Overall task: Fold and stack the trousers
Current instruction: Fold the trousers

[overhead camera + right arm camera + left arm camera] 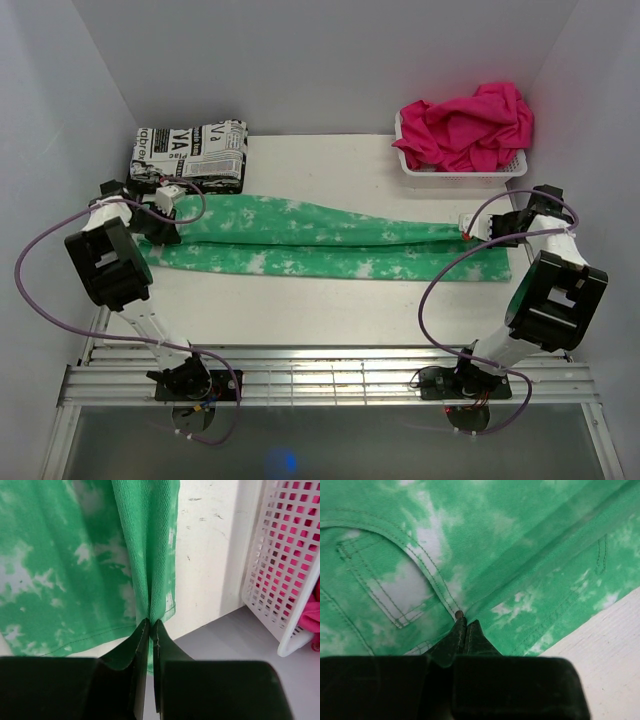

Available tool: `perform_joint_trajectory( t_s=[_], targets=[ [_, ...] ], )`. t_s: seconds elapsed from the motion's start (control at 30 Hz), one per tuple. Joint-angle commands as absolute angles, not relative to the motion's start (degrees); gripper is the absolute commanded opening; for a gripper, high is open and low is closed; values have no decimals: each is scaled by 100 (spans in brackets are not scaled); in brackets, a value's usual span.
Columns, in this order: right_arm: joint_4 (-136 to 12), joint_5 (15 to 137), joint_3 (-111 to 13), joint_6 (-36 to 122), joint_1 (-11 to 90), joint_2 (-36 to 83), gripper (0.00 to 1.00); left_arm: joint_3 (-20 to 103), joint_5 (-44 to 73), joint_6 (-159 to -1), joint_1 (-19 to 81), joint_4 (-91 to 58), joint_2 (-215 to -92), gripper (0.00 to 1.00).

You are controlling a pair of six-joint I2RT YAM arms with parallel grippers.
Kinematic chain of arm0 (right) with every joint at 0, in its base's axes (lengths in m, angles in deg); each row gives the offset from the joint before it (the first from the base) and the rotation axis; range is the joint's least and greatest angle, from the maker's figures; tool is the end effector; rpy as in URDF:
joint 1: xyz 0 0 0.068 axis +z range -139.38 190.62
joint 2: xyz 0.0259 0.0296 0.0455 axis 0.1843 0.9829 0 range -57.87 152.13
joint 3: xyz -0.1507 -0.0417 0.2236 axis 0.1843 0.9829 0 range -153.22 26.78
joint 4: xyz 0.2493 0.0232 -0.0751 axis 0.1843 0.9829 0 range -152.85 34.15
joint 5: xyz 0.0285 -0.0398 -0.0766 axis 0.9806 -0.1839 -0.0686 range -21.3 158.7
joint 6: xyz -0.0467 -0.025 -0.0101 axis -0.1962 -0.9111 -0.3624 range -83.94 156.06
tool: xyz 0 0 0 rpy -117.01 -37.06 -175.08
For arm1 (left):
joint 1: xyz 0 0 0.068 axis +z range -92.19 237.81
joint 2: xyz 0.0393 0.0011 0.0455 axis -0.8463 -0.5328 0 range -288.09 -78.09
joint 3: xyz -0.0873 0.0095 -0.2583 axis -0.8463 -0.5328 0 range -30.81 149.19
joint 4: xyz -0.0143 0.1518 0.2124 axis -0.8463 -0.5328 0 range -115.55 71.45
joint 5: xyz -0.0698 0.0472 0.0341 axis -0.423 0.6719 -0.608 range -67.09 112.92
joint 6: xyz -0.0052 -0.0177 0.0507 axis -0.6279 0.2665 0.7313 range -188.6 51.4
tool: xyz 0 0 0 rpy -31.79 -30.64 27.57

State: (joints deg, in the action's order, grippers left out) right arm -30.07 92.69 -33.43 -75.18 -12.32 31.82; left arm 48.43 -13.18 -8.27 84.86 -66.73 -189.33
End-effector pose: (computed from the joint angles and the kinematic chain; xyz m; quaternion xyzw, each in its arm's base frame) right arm 0.2920 -0.1079 0.2150 -0.6972 0.6467 -0.1375 0.2771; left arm 0.3416 0.1508 0.1793 0.2966 0.9001 -0.1670 0.2720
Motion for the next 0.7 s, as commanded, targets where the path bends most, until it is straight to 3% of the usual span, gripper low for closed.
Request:
perform_joint_trajectory(
  t_s=[0.0,0.4,0.67],
  targets=[
    [-3789,8786,-3633,-7609,-1645,2871,8,5111,-978,-761,8822,-5731,-18269,0],
    [-4008,9313,-2947,-7890,-2101,2291,8,4048,-1083,-489,9076,-5028,-16845,0],
    [-4763,9304,-1718,-8759,-2331,2089,8,2977,-794,127,9182,-5072,-16879,0]
  ],
)
